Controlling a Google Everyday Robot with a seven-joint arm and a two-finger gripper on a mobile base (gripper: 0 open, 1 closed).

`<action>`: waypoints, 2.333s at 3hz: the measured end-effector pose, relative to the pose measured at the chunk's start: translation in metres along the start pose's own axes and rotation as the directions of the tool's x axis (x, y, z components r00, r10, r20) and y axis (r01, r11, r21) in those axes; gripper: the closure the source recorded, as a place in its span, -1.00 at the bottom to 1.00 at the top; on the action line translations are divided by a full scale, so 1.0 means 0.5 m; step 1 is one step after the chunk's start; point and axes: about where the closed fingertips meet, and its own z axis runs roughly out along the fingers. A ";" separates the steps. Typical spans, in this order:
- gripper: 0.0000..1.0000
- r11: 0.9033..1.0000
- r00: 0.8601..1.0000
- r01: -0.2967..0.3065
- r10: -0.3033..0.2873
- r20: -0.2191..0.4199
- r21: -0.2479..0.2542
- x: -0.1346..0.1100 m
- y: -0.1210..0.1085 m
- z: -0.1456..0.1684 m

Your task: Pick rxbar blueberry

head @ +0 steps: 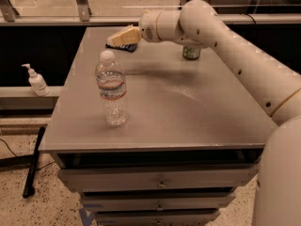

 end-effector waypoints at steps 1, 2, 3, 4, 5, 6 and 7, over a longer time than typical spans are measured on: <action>-1.00 1.000 0.999 -0.009 0.009 -0.040 0.012 0.041 -0.028 0.031; -1.00 1.000 0.998 -0.030 0.030 -0.057 0.010 0.072 -0.042 0.060; -1.00 0.999 0.996 -0.050 0.051 -0.079 0.009 0.102 -0.054 0.084; -1.00 0.998 0.993 -0.064 0.065 -0.096 0.012 0.124 -0.064 0.099; -1.00 0.997 0.991 -0.076 0.077 -0.112 0.014 0.144 -0.071 0.109; -1.00 0.996 0.989 -0.085 0.086 -0.122 0.015 0.158 -0.075 0.116; -0.62 0.996 0.989 -0.086 0.087 -0.121 0.011 0.162 -0.077 0.123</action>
Offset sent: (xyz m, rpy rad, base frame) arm 0.0514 0.0031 -0.0602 -0.0349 0.0858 -0.0365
